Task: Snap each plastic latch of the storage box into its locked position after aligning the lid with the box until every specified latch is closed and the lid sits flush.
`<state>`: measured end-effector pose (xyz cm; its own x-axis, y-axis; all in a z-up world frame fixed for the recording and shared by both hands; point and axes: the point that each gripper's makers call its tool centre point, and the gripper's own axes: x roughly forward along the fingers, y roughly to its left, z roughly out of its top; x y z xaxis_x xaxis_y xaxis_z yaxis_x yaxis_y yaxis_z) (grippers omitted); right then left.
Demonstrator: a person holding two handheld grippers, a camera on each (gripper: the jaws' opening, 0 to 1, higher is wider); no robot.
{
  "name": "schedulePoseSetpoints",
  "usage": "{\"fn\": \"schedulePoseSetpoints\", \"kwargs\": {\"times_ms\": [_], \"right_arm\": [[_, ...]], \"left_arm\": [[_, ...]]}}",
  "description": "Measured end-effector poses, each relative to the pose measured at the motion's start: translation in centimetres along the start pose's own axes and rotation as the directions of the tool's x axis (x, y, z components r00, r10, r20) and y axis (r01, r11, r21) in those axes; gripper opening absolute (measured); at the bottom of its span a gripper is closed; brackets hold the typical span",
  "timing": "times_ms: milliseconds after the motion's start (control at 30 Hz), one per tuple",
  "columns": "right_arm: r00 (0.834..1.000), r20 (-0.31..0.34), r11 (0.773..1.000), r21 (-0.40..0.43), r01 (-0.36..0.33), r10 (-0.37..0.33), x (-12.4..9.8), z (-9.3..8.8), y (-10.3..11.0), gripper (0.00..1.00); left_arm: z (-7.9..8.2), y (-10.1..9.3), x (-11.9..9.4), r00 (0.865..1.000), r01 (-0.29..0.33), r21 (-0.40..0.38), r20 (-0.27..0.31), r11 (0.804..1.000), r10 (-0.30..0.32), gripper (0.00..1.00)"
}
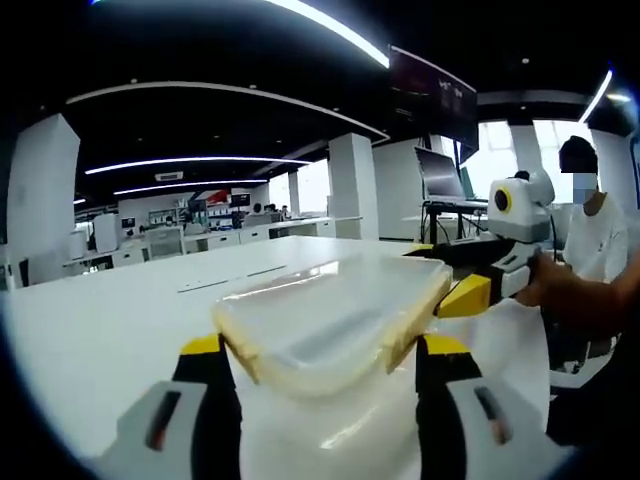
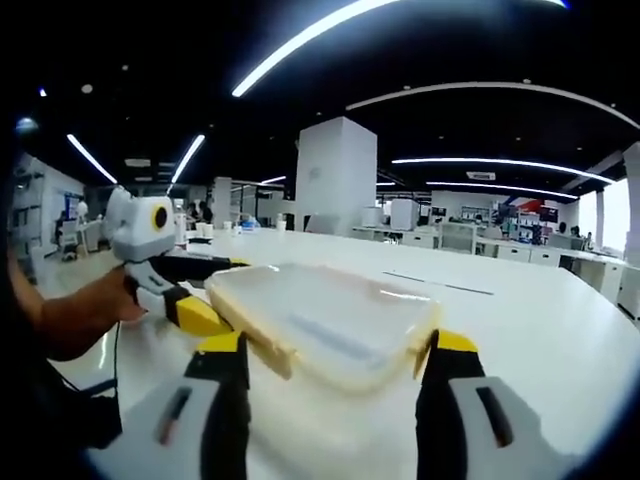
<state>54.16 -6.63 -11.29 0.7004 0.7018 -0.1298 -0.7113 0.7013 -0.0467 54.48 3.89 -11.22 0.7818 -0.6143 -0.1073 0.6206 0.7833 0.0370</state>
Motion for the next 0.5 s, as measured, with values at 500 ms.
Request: {"fn": "schedulePoseSetpoints", "kwargs": {"times_ms": [500], "right_arm": [[0.999,0.034,1.0,0.014,-0.005,0.004,-0.4,0.0,0.4,0.65]], "left_arm": [[-0.1,-0.2,0.2,1.0,-0.002,0.009,-0.001,1.0,0.002,0.69]]}}
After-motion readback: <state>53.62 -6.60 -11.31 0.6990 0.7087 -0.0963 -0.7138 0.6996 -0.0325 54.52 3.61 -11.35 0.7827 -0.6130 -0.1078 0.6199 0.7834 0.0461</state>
